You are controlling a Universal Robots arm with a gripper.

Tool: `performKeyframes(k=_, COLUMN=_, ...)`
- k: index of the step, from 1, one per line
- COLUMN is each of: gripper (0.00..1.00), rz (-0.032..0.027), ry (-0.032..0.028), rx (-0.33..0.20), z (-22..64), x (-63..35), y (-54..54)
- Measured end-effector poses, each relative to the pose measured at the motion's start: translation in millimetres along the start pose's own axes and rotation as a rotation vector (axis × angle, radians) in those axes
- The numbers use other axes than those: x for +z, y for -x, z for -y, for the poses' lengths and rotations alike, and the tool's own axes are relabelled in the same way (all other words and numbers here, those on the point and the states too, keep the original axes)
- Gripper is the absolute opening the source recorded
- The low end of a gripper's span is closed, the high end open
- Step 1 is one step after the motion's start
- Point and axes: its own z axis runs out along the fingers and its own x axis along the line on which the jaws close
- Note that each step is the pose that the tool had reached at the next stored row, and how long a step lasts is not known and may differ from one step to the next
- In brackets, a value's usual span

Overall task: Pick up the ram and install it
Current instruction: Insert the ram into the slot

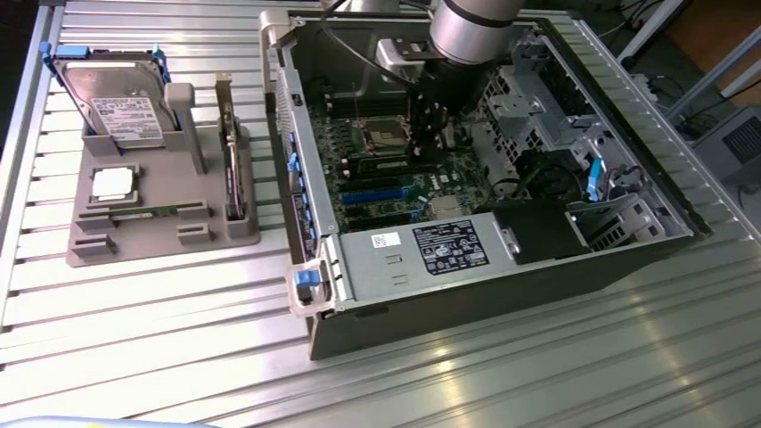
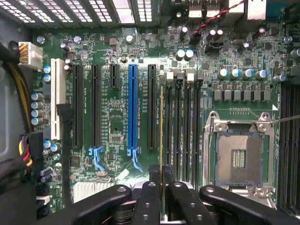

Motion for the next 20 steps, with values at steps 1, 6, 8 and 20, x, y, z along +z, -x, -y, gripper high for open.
performKeyframes(k=1, gripper=0.13, rz=0.0002, ry=0.0, rx=0.0, z=-2.8, x=0.6, y=0.2)
performKeyframes(k=6, gripper=0.13, rz=0.0001, ry=-0.0001, rx=0.0, z=-6.1, x=1.9, y=2.8)
performKeyframes(k=8, gripper=0.13, rz=0.0002, ry=-0.0001, rx=0.0, z=-6.0, x=3.7, y=5.8)
performKeyframes(k=20, gripper=0.13, rz=0.0001, ry=0.0001, rx=0.001, z=-6.0, x=9.0, y=8.3)
